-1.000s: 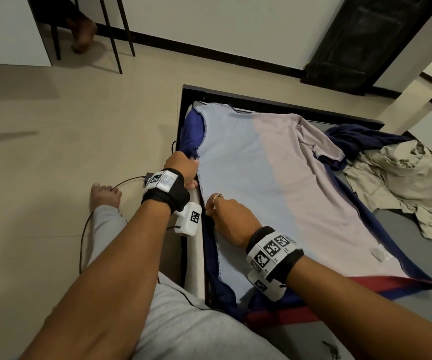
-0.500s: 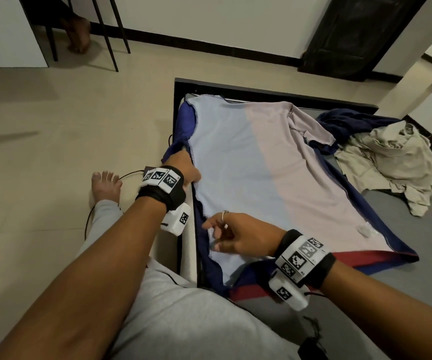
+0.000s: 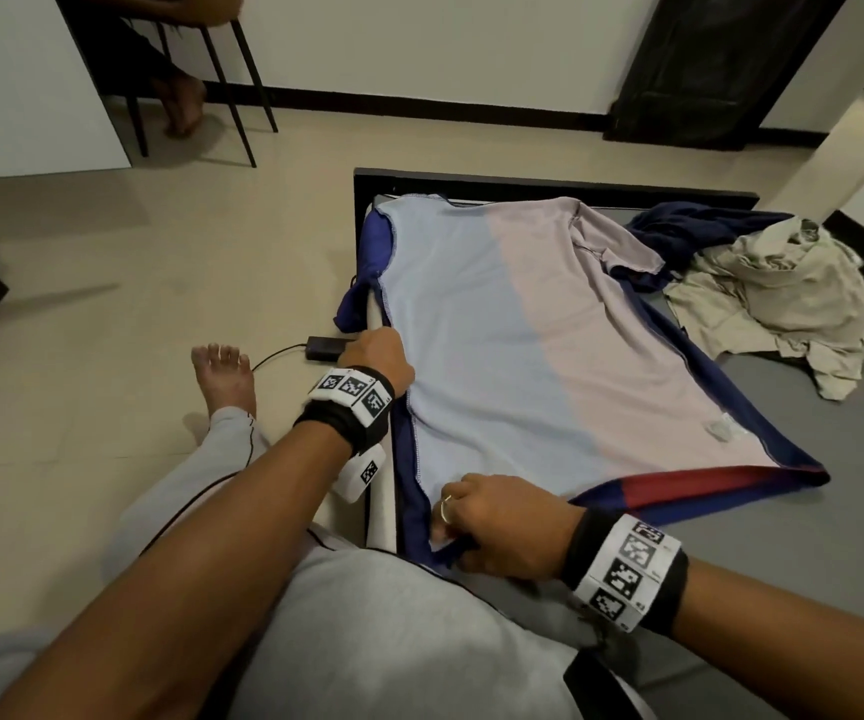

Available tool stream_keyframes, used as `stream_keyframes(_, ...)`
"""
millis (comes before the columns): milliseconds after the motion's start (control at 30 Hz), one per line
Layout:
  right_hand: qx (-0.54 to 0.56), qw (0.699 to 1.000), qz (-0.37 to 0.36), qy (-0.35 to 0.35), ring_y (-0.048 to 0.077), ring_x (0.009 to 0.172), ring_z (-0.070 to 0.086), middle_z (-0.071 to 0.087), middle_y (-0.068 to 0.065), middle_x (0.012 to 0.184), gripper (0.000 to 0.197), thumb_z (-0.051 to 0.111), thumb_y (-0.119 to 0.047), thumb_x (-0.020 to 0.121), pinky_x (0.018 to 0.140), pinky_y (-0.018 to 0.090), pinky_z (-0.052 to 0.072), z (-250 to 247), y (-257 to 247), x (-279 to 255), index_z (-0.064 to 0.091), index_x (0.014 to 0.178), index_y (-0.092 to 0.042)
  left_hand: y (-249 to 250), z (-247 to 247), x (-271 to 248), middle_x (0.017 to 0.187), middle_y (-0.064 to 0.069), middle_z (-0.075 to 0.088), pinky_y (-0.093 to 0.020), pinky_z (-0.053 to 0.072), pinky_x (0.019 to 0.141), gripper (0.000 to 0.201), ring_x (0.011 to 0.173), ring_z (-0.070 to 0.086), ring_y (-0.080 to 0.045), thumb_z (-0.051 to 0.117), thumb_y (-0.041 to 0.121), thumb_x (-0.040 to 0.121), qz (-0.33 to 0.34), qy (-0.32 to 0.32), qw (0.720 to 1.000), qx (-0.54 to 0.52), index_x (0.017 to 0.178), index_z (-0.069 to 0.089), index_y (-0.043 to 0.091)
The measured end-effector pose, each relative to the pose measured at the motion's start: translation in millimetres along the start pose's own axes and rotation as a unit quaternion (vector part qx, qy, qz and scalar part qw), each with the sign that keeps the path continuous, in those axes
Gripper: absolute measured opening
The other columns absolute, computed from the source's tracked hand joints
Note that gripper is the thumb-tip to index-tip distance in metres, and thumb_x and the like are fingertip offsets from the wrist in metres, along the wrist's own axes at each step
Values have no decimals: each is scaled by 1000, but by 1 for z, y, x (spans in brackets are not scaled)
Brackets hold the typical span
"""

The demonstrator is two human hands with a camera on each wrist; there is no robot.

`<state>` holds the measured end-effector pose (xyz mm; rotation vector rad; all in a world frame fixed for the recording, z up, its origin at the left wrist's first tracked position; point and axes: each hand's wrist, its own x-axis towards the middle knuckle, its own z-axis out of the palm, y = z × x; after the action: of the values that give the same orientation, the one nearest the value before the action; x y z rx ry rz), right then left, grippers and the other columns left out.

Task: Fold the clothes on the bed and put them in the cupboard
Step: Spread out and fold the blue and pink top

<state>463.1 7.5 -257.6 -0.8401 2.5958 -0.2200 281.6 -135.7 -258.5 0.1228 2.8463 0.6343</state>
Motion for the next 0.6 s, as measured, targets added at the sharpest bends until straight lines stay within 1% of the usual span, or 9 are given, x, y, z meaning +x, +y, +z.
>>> stream_keyframes(100,9,999,0,42,27,99,62,63,-2,116,20,55,-24,91,79,37,51,8,-13,1,63,110,-23,0,-4,-8,111,-19,64,-37,49,72,17,98,64,-38,57,11,89,-24,8,998,-49,102,62,2)
stream_keyframes(167,8,998,-23,49,28,97,62,63,1,117,18,52,-25,96,78,37,50,12,-19,0,61,110,-21,-4,-10,-7,99,-21,69,-37,55,64,13,84,69,-38,55,7,87,-59,-4,991,-120,94,63,-2)
stream_keyframes(233,-15,997,-64,25,32,96,61,62,7,112,15,51,-21,98,77,42,53,17,-20,-2,61,106,-15,-7,-17,-7,88,-22,69,-41,59,51,15,72,71,-40,52,2,84,-96,-21,977,-191,92,63,-5)
stream_keyframes(267,-36,996,-82,7,33,97,61,61,9,111,14,51,-18,97,77,45,54,19,-20,-2,61,104,-12,-9,-20,-7,88,-23,69,-45,60,51,17,71,71,-40,52,2,82,-109,-34,972,-206,93,64,-5)
stream_keyframes(333,-48,995,-93,-8,34,97,61,60,8,111,14,52,-17,95,77,47,54,20,-17,-2,62,103,-12,-10,-25,-5,88,-24,69,-53,61,60,22,73,72,-41,51,5,81,-111,-57,973,-196,95,64,-5)
stream_keyframes(400,-12,997,-72,14,29,95,62,60,1,113,17,53,-26,95,77,41,54,14,-14,2,63,107,-18,-8,-33,-6,89,-26,71,-48,60,66,20,78,72,-45,49,4,83,-102,-73,977,-172,95,63,-4)
stream_keyframes(467,22,998,-38,43,23,96,62,59,-5,116,24,58,-36,94,75,31,47,4,-11,7,63,114,-26,-5,-46,-12,90,-23,73,-41,58,67,18,80,73,-41,53,8,84,-86,-83,984,-134,94,63,-2)
stream_keyframes(533,12,999,-17,48,22,96,60,58,-5,115,32,64,-42,89,71,29,40,1,-9,10,62,118,-28,1,-56,-17,86,-16,75,-35,58,65,22,64,70,-32,59,23,90,-56,-104,988,-96,90,62,2)
stream_keyframes(600,-20,998,-6,58,25,94,61,60,-2,114,35,62,-42,88,69,30,38,2,-12,11,60,119,-25,8,-57,-18,88,-11,76,-31,56,66,32,54,63,-24,61,38,93,-33,-127,990,-46,90,58,6)
